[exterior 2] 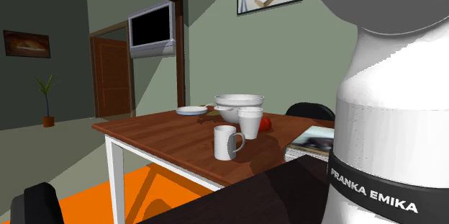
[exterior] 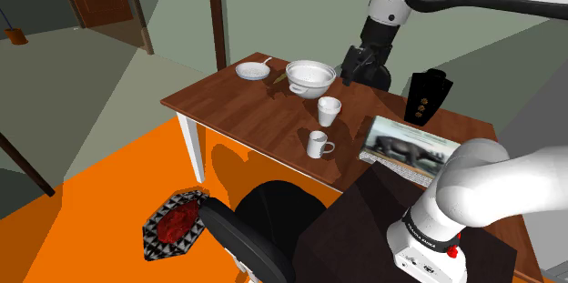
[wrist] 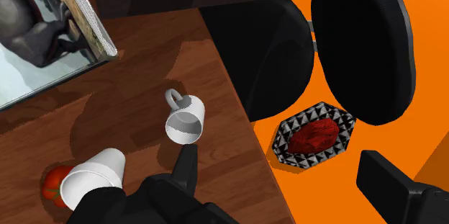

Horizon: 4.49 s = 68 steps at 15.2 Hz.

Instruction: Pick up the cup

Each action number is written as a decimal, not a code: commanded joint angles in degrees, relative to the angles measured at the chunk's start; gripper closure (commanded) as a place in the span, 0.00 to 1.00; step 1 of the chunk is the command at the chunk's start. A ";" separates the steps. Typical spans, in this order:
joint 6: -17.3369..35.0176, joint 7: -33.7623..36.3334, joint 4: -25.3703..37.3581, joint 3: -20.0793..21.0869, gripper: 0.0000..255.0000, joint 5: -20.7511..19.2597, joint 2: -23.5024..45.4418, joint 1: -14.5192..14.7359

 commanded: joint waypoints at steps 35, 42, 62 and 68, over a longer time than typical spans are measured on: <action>40.26 -27.35 22.39 -15.35 0.00 6.80 64.63 -8.79; 40.94 -30.61 33.67 -14.04 0.00 9.89 76.97 -12.62; 43.37 -31.11 33.59 -13.42 1.00 10.70 79.36 -13.06; 40.16 -30.45 33.75 -14.23 1.00 9.65 76.26 -12.49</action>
